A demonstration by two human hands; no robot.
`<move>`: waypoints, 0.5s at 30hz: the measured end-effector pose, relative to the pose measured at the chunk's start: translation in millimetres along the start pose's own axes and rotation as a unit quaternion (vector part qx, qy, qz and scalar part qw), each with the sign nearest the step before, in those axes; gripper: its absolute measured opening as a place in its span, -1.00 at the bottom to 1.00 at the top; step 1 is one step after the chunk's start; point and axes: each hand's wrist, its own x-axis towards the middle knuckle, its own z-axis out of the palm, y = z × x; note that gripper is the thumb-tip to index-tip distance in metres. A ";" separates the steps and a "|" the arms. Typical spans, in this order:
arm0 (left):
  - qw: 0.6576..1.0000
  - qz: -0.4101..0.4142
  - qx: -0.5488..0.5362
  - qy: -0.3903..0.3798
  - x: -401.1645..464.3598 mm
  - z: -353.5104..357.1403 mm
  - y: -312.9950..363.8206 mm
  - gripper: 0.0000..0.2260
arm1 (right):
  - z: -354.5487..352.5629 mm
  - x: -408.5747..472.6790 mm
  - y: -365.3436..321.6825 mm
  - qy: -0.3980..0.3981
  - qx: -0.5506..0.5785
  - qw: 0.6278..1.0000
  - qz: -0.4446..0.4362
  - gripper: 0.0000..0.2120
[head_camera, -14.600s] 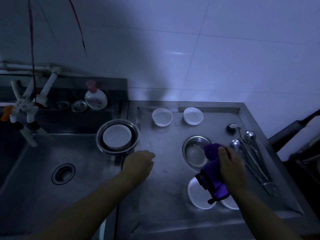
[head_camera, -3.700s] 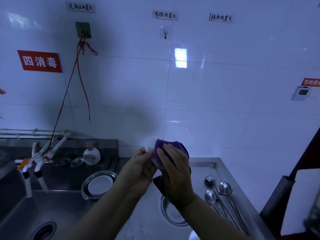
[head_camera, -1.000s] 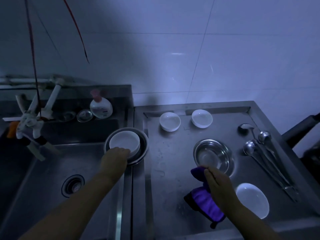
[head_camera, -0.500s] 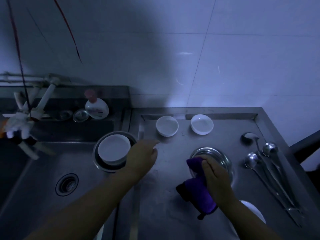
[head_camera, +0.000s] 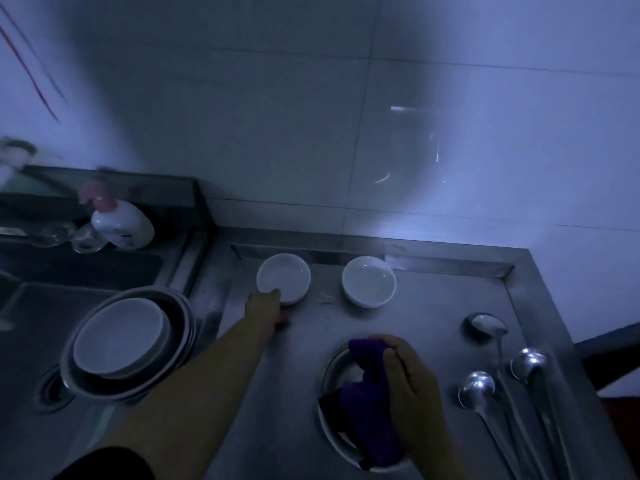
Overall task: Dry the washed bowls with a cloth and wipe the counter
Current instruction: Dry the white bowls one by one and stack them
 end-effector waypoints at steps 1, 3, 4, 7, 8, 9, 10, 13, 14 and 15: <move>1.000 -0.003 0.000 -0.005 2.4 4.5 -0.8 -0.67 | -4.2 2.0 1.3 -0.001 0.009 1.000 -0.004 -0.67; 1.000 -0.017 -0.022 0.000 6.3 12.0 -2.5 -0.69 | -12.2 4.8 1.4 0.001 -0.015 0.999 -0.036 -0.62; 0.999 -0.016 -0.034 0.005 6.0 13.6 -3.1 -0.69 | -16.1 5.6 1.9 0.003 -0.021 0.999 -0.047 -0.61; 0.997 -0.033 -0.056 0.046 -5.6 14.9 -4.1 -0.66 | -26.3 5.0 6.2 -0.005 -0.027 0.999 -0.046 -0.54; 0.996 -0.040 -0.061 0.056 -12.4 13.3 -6.3 -0.63 | -28.3 3.3 8.0 -0.008 -0.035 0.998 -0.043 -0.50; 0.997 -0.030 -0.050 0.059 -19.9 10.0 -8.9 -0.60 | -29.7 1.3 7.8 -0.012 -0.042 0.998 -0.041 -0.49; 0.997 -0.014 -0.043 0.064 -29.4 4.7 -11.5 -0.57 | -30.6 -0.5 5.9 -0.013 -0.047 0.998 -0.040 -0.49; 0.998 0.053 -0.037 0.023 -60.5 -14.6 -13.7 -0.64 | -28.2 -6.7 -4.3 -0.021 -0.050 0.998 -0.022 -0.60; 0.996 0.073 -0.053 0.004 -74.6 -21.7 -12.5 -0.69 | -26.3 -9.7 -9.5 -0.026 -0.051 0.998 -0.017 -0.64; 0.994 0.091 -0.066 -0.011 -89.7 -29.6 -10.9 -0.73 | -23.9 -12.8 -14.3 -0.030 -0.056 0.998 -0.015 -0.66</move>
